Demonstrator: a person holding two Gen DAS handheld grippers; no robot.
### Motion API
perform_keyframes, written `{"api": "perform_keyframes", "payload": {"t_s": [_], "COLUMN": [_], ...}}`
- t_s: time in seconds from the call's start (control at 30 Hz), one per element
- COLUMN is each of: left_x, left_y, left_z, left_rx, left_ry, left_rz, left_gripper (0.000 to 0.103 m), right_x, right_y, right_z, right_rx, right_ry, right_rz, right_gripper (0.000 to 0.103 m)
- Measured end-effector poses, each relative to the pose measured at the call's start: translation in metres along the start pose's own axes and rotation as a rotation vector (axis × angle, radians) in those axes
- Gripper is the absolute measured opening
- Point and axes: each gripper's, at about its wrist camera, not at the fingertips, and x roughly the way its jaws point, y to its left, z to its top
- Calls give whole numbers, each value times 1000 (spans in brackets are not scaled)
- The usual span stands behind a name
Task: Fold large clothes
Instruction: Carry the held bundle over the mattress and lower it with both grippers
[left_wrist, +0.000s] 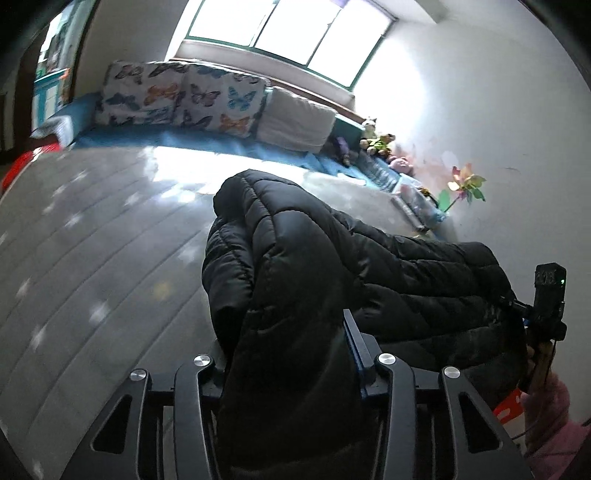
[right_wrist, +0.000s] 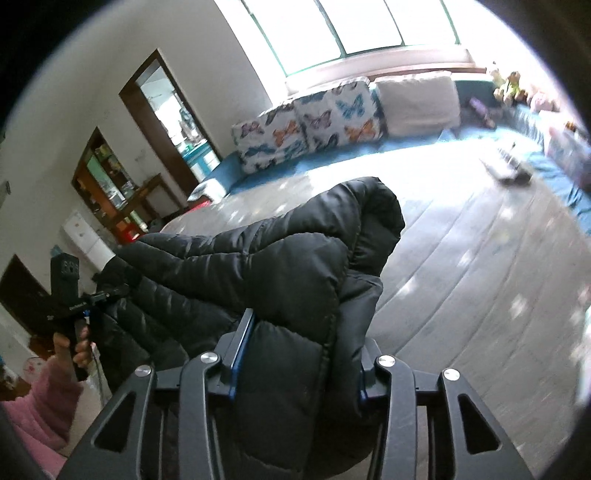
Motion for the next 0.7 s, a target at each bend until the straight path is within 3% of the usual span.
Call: {"api": "perform_keyframes", "payload": {"t_s": [0.2,0.33,0.47,0.57,0.7], "left_x": [76,130,193,214,224], "left_y": [-60,-89,-96,-90,-89], "left_z": [86,119,119,112,101], "left_rx": [36,59,40,36,70], "left_ry": [-8,-4,88,99,109], "left_rz": [-43,-35,30,50,86], "left_gripper": [47,47,48,61,79], "right_x": [-15,-7,31,56,65], "right_y": [-35,-66,-108,-131,-141], "right_z": [54,77,69,53,39], "right_rx": [-50,-49,19,49,31], "right_ry": [-85,-97,-13,45,24], "right_rz": [-119,-175,-251,-296,-331], "right_gripper": [47,51,58,73,81]}}
